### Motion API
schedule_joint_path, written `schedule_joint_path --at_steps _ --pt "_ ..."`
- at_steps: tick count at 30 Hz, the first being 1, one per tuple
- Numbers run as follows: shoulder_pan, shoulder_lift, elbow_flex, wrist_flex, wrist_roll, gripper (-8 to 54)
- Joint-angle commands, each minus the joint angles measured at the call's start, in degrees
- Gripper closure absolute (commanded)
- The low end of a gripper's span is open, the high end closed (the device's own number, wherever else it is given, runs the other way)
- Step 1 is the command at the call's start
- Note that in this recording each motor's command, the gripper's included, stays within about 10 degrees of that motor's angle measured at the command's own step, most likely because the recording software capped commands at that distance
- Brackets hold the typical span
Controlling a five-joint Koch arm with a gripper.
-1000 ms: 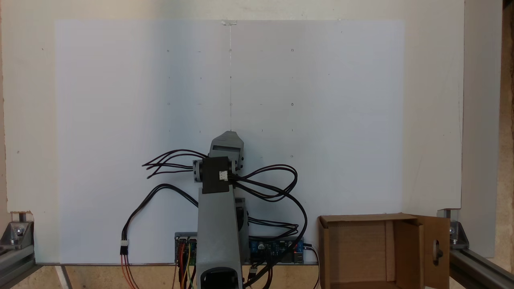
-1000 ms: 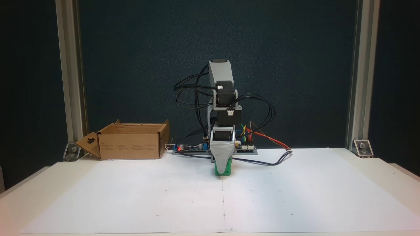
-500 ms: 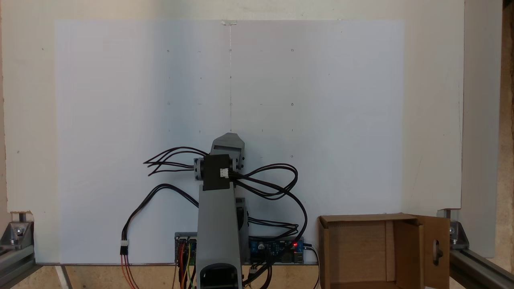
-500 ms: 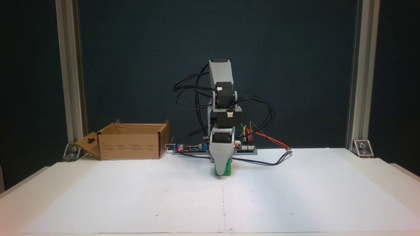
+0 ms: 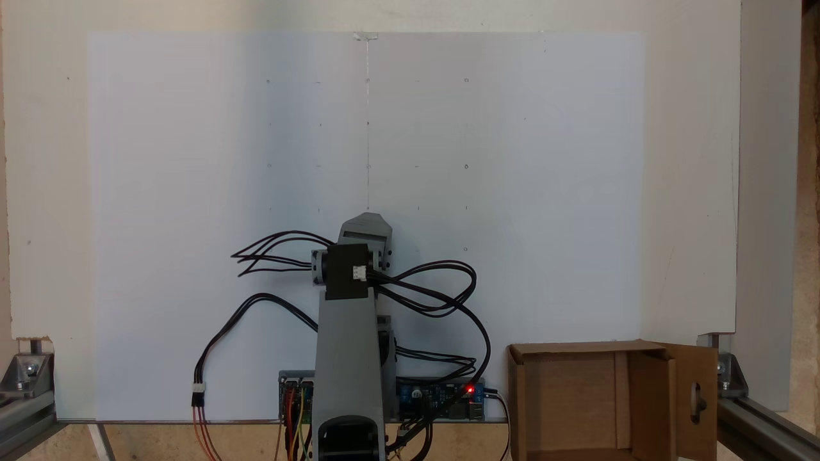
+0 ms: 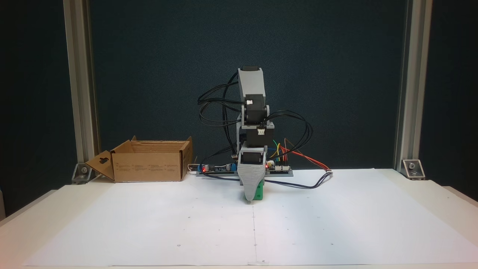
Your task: Grasp a green dice and put it in the bin.
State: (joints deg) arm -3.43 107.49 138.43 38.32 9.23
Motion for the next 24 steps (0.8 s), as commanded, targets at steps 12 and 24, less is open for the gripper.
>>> schedule_joint_path --at_steps 12,24 --pt "-0.4 -0.2 -0.1 0.0 0.9 6.7" --pt "-1.1 -0.4 0.0 -0.9 0.9 17.0"
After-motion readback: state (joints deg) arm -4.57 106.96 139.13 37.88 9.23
